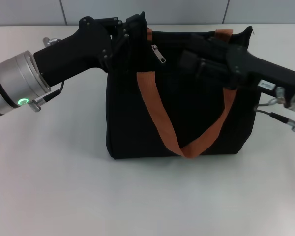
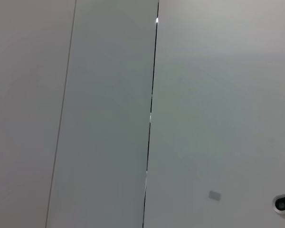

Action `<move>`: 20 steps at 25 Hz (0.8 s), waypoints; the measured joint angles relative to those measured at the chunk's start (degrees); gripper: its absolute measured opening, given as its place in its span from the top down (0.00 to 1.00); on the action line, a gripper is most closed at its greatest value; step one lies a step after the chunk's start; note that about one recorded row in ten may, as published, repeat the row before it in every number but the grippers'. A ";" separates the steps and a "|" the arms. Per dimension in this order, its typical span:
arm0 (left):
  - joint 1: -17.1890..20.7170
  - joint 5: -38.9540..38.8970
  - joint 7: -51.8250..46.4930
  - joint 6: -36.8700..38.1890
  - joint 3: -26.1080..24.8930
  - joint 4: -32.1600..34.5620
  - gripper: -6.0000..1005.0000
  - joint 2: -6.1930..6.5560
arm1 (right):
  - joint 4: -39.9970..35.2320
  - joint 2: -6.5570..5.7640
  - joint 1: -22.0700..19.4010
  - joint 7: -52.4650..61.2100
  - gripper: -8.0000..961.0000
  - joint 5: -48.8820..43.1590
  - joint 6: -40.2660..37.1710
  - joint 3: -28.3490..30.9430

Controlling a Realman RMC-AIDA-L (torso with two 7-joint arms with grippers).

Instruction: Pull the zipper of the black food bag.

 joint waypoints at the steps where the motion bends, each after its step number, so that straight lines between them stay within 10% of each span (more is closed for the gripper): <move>1: -0.02 -0.01 0.03 0.00 0.03 -0.07 0.97 -0.03 | 0.00 0.00 0.00 0.00 0.27 0.00 0.00 0.00; 20: -0.34 -0.87 0.61 0.24 -0.18 -1.45 0.97 -0.03 | 2.76 0.30 4.09 0.41 0.38 0.26 5.44 -5.27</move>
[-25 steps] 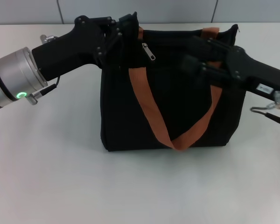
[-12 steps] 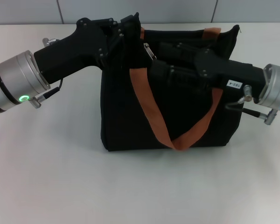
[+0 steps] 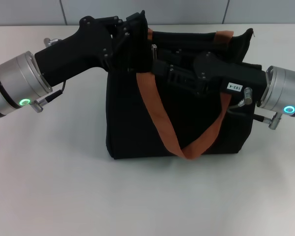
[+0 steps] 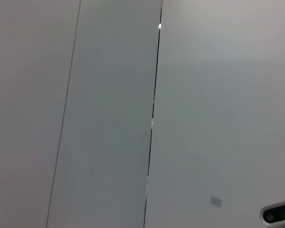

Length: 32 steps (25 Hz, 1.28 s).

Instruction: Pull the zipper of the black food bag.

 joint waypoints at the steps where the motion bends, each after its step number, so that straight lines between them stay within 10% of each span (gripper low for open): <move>1: 0.00 0.00 0.00 0.00 0.00 0.00 0.97 0.00 | 0.00 0.00 0.00 0.00 0.41 0.00 0.00 0.00; 14: -0.21 -0.10 0.10 0.24 -0.16 -0.07 0.97 -0.07 | -0.23 -0.04 0.05 2.46 0.68 0.11 0.27 0.25; 32: -0.36 -0.69 1.28 0.18 -0.11 -0.07 0.97 -0.09 | -0.69 -0.23 0.63 10.26 0.71 -0.05 2.39 -1.47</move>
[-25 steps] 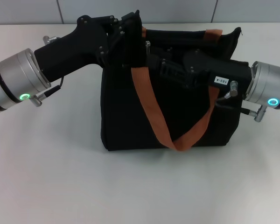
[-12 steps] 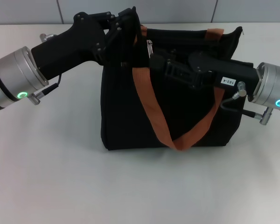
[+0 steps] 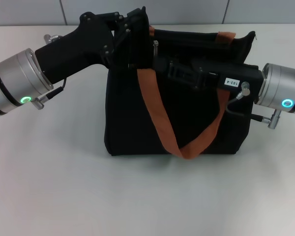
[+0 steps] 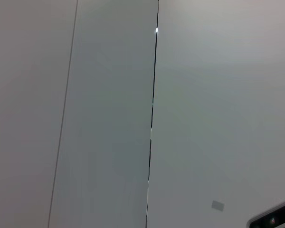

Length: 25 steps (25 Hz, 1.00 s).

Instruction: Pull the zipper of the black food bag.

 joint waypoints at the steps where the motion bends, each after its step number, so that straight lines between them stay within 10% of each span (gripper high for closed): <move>1: -0.01 0.00 0.02 -0.02 -0.01 0.00 0.97 0.00 | 0.04 0.02 0.38 0.72 0.71 0.01 -0.02 -0.02; 25: -0.12 -0.04 0.15 0.15 0.29 -0.03 0.97 0.01 | 0.33 0.03 1.08 3.84 0.92 0.16 -2.22 0.15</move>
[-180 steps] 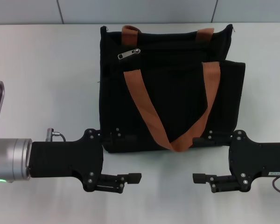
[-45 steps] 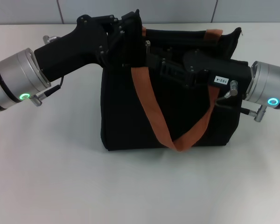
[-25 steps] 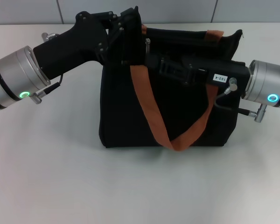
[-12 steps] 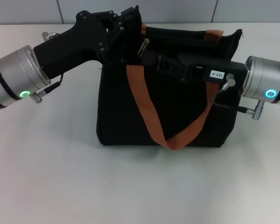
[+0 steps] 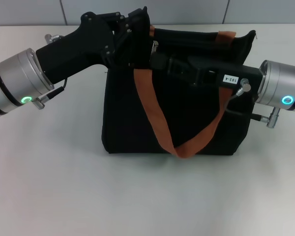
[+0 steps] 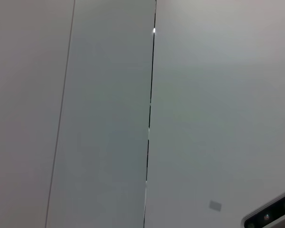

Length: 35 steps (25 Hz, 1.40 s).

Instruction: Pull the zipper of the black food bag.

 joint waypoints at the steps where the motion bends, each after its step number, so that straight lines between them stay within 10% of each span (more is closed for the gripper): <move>1: 0.00 0.00 0.00 0.16 -0.01 -0.02 0.97 0.00 | -0.19 -0.05 -0.32 0.76 0.91 0.00 -0.10 0.18; 16: -0.18 0.00 0.00 0.59 0.03 -0.06 0.97 0.00 | -1.76 -0.06 -1.51 2.43 0.67 -0.16 0.24 -0.14; 35: -1.23 0.00 0.00 0.58 0.04 -0.84 0.97 0.00 | -0.38 0.18 1.09 3.19 0.63 -0.12 0.26 -1.07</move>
